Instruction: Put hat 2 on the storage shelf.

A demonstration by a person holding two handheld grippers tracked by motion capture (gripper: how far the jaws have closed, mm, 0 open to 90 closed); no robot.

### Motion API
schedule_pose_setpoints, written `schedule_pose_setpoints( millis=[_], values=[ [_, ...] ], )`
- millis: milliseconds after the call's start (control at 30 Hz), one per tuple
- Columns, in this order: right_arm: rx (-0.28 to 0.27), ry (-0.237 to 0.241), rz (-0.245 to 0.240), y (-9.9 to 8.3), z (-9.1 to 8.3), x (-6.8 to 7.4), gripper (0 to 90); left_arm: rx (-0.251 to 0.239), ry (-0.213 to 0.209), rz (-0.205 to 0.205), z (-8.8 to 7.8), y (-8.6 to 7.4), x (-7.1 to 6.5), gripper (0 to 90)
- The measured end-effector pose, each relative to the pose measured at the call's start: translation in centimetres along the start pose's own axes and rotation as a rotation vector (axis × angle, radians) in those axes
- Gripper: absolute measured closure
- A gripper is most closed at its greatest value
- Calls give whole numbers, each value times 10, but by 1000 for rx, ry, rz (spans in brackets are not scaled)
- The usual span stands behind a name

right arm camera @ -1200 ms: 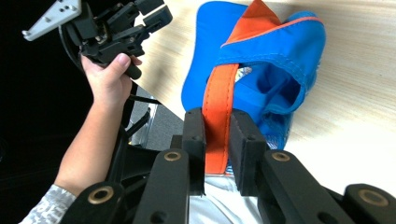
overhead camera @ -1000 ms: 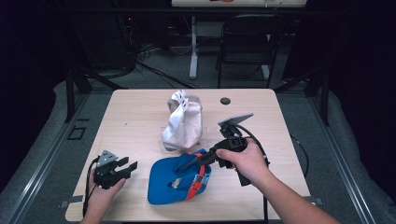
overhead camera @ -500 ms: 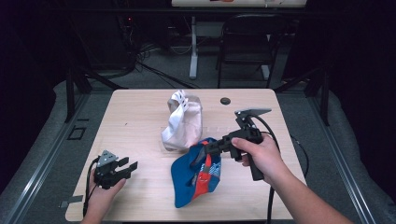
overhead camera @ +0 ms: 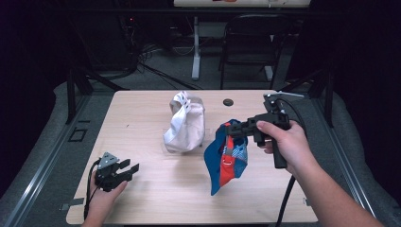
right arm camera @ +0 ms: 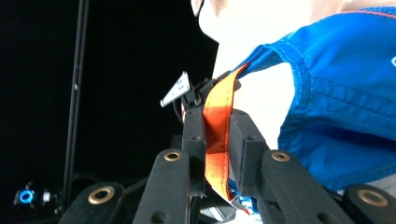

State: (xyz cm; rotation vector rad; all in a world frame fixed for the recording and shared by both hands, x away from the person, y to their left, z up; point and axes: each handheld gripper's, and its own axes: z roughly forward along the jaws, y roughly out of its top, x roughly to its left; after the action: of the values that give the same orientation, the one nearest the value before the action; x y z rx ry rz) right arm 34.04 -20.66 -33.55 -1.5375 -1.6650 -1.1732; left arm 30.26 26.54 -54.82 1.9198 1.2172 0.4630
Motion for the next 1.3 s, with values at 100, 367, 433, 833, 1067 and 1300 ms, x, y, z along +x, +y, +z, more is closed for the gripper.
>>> schedule_pose_setpoints(
  millis=[100,367,433,833,1067,1300],
  values=[
    [-26,7,24,7,-9,-2,778,-4,2,-1,1,0,-1,538],
    [-99,14,32,27,-25,13,778,-4,0,-2,2,0,0,538],
    [-127,18,24,36,-33,19,779,1,1,2,1,0,0,538],
    [-217,-32,33,72,-47,23,778,4,-3,4,1,0,1,538],
    [-240,-52,50,87,-42,11,778,15,-6,5,0,0,2,538],
    [-255,-85,59,94,-43,4,778,15,-7,0,1,0,2,538]
  ],
)
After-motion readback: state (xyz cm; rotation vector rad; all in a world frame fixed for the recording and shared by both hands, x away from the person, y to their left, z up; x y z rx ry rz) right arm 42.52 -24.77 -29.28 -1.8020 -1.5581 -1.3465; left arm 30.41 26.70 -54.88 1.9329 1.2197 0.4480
